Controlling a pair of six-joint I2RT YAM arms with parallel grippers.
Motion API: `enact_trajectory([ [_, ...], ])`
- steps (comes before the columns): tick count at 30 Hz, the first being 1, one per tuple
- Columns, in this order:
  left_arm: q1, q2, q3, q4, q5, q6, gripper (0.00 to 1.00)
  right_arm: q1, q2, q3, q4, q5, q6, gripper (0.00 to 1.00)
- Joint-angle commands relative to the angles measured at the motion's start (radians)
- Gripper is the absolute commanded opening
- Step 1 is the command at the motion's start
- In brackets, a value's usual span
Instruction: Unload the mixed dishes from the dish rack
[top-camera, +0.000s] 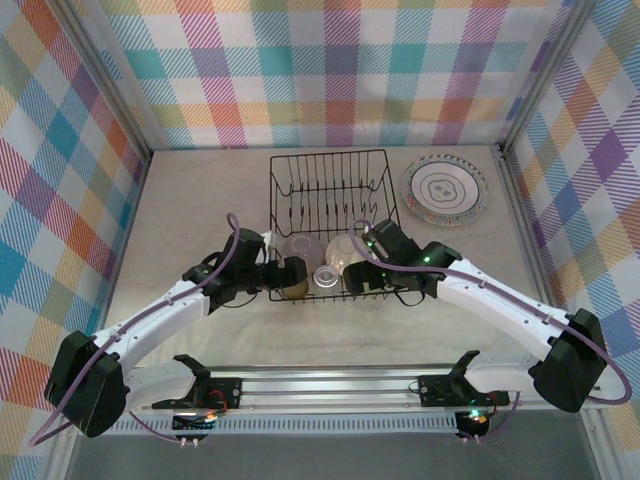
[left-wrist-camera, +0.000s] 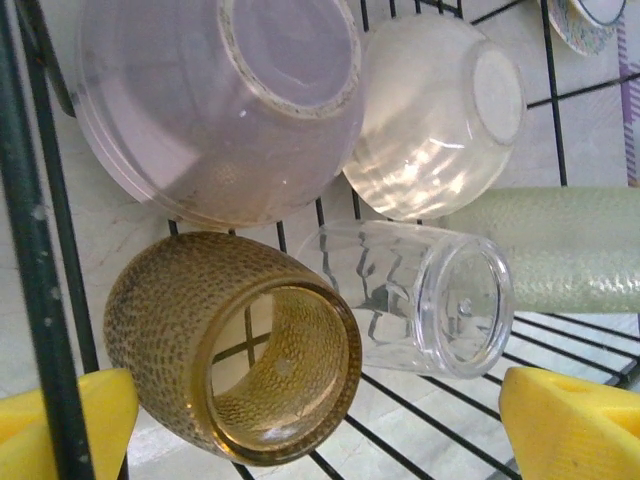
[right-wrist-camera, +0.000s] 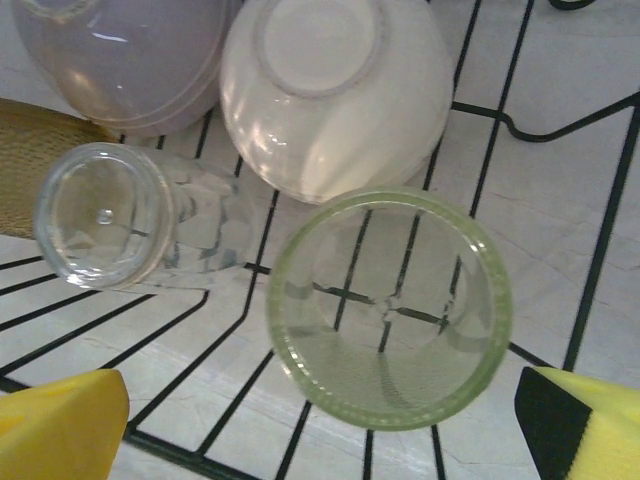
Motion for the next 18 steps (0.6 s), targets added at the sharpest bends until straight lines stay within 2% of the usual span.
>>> enact_trajectory([
  [1,-0.008,-0.046,-0.005,0.006,-0.072,-0.009,0.95,-0.014,0.014,0.018,-0.037,0.042,-0.025,1.0],
  [5,-0.006,-0.118,0.012,-0.107,-0.183,0.048,1.0,-0.027,0.031,0.027,-0.038,0.034,-0.04,0.97],
  [10,0.01,-0.17,0.045,-0.178,-0.226,0.102,1.0,-0.032,0.071,0.046,-0.036,0.014,-0.048,0.89],
  [15,0.041,-0.211,0.058,-0.19,-0.201,0.127,1.0,-0.034,0.105,0.056,-0.026,-0.006,-0.053,0.82],
  [18,0.047,-0.23,0.05,-0.155,-0.147,0.135,1.0,-0.034,0.118,0.062,-0.02,-0.021,-0.053,0.74],
])
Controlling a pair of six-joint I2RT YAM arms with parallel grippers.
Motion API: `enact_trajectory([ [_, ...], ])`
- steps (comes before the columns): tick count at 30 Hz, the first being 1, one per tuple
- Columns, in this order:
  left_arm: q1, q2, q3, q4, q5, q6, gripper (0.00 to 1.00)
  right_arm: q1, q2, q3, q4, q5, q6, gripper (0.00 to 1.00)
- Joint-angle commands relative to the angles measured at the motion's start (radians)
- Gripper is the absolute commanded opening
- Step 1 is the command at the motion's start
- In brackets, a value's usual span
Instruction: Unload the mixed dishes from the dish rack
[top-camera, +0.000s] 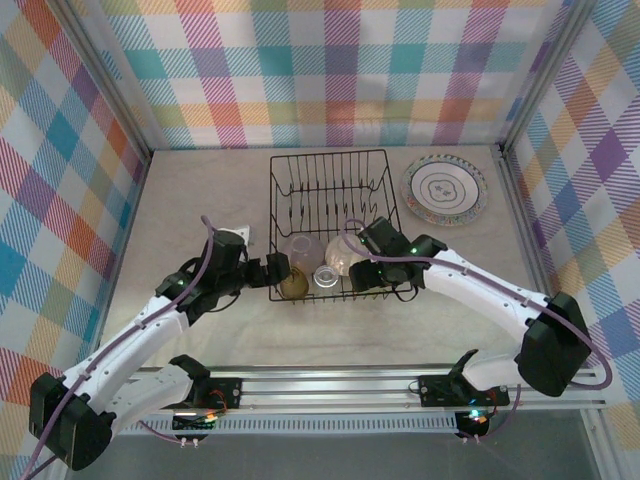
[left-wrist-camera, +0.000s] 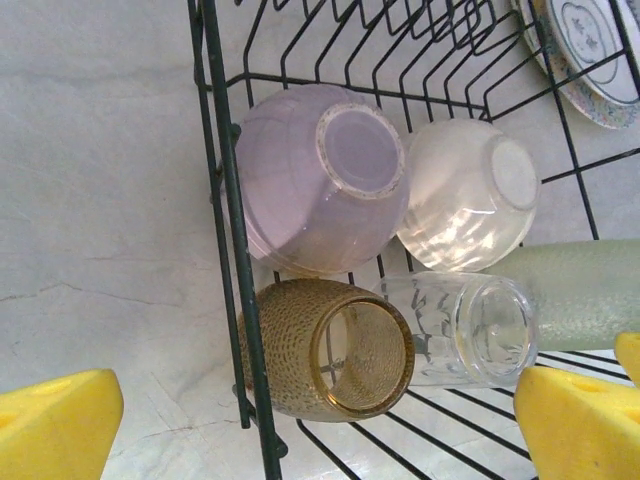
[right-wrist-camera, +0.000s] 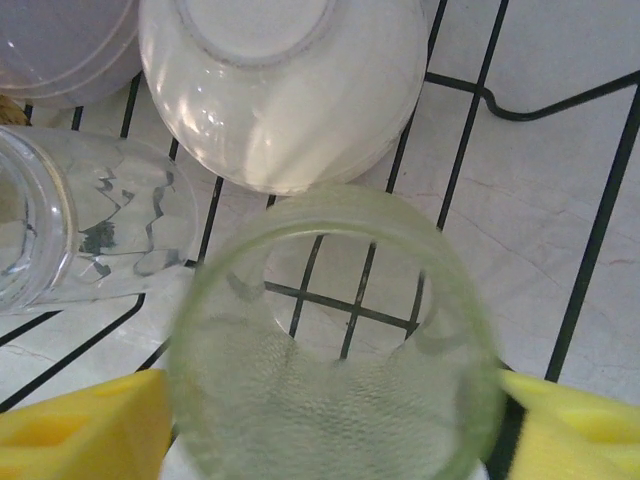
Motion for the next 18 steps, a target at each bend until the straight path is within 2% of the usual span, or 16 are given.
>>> enact_trajectory([
  [1,0.011,-0.033,0.019,0.022,0.065,0.034,1.0,-0.006,0.011,0.041,-0.001,-0.03,-0.008,0.72],
  [6,0.011,-0.049,0.012,0.107,0.191,0.037,1.0,-0.006,0.019,0.055,-0.001,-0.036,-0.007,0.62],
  [12,0.012,-0.067,0.018,0.149,0.233,0.023,1.0,-0.007,0.011,0.066,-0.007,-0.023,-0.012,0.5],
  [16,0.015,-0.036,0.025,0.22,0.325,-0.024,1.0,-0.009,-0.028,0.071,-0.009,-0.008,-0.013,0.45],
  [18,0.015,-0.032,0.024,0.241,0.338,-0.032,1.0,-0.022,-0.053,0.074,-0.008,-0.016,-0.013,0.42],
])
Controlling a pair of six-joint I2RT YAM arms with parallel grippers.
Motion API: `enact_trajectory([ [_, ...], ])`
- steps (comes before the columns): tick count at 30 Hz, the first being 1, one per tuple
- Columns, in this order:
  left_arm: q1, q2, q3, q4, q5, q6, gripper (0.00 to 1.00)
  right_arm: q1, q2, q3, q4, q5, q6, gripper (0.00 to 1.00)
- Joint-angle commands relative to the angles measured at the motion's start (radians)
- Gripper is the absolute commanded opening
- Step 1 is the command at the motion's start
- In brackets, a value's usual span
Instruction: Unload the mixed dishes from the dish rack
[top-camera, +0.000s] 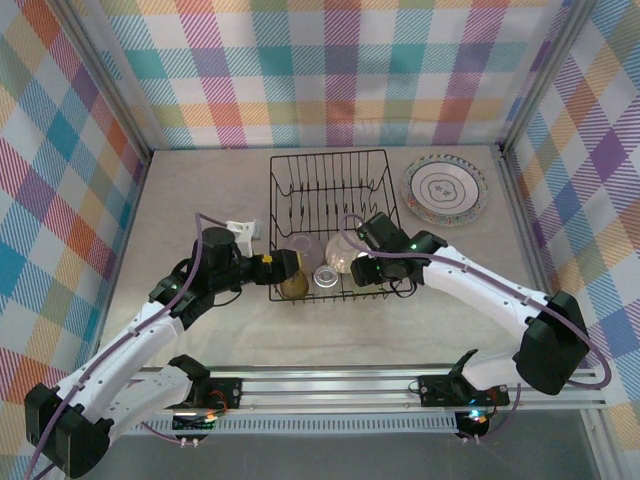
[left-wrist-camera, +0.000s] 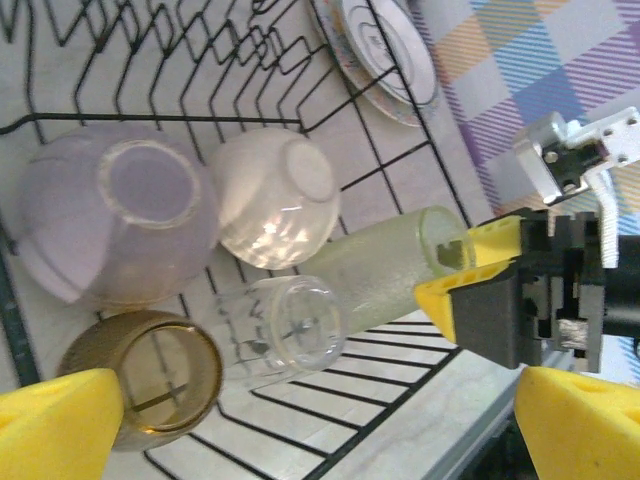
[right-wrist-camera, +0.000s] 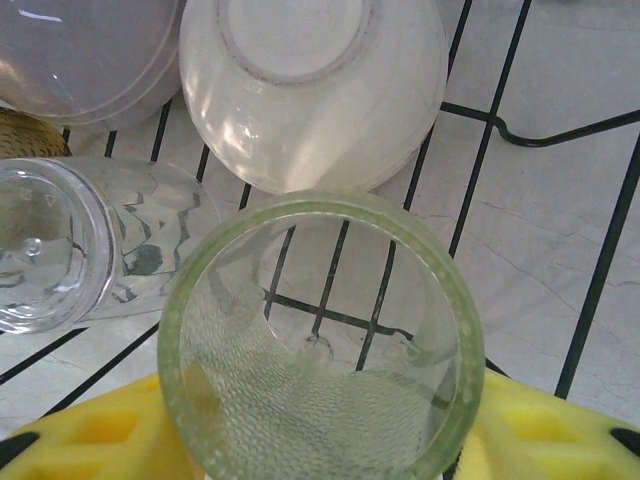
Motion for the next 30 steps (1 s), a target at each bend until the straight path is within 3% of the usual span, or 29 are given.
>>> enact_trajectory([
  [1,0.01,0.005,0.023,0.079,0.07,-0.028,1.0,-0.021,-0.064,0.035,-0.003,-0.01,-0.007,0.41],
  [7,0.01,0.003,0.017,0.138,0.132,-0.045,1.0,-0.123,-0.161,0.015,0.038,-0.135,0.008,0.33],
  [17,0.007,0.129,0.007,0.408,0.351,-0.188,1.0,-0.386,-0.266,-0.014,0.222,-0.56,0.153,0.27],
  [22,-0.015,0.224,0.026,0.563,0.405,-0.258,1.0,-0.495,-0.264,-0.059,0.374,-0.785,0.289,0.27],
  [30,-0.052,0.375,0.071,0.785,0.416,-0.367,0.94,-0.546,-0.238,-0.135,0.557,-0.963,0.444,0.27],
])
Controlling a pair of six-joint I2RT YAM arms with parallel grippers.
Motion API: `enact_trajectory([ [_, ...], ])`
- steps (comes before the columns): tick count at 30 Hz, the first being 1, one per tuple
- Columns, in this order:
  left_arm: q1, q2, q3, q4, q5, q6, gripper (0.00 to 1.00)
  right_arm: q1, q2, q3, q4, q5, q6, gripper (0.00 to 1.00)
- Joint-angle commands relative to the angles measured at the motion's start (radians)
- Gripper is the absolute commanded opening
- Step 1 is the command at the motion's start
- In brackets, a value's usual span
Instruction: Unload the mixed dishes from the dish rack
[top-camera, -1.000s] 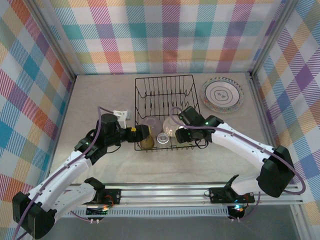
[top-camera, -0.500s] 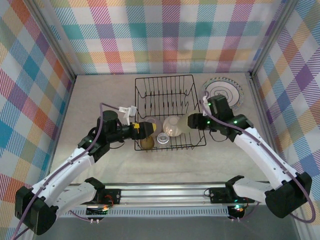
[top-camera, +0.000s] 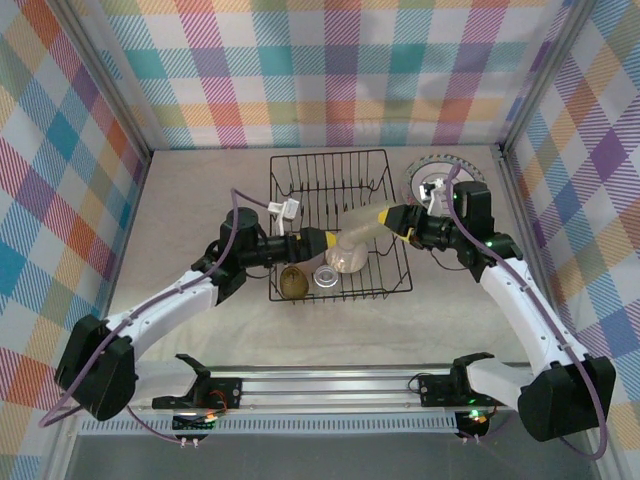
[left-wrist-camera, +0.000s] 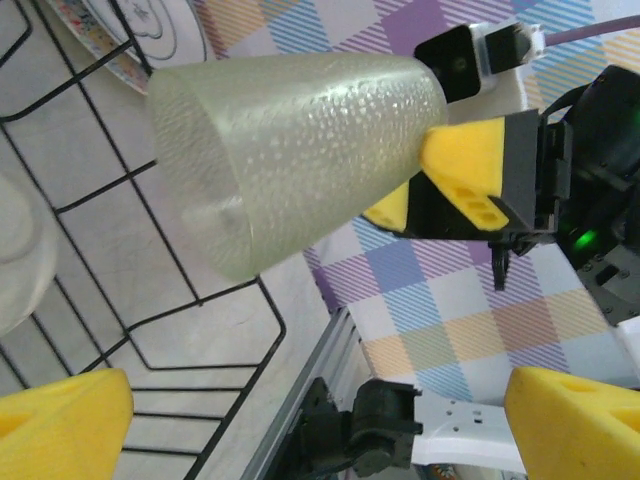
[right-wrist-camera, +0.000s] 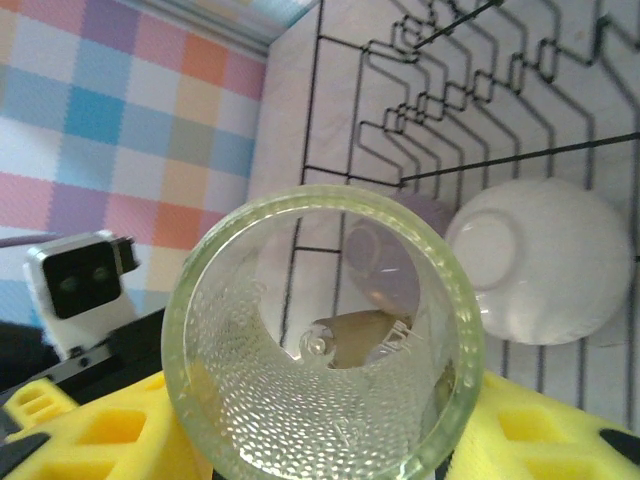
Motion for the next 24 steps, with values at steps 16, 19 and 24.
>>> enact_trajectory([
  [16,-0.039,0.129,0.061,0.419,0.038,-0.169,0.88,-0.044,0.034,-0.098,0.302,-0.252,0.211,0.27],
  [19,-0.042,0.126,0.048,0.481,0.03,-0.217,0.86,-0.047,0.044,-0.103,0.32,-0.262,0.224,0.27],
  [24,-0.048,0.095,0.025,0.496,-0.002,-0.241,0.8,-0.054,0.059,-0.112,0.353,-0.274,0.246,0.27],
])
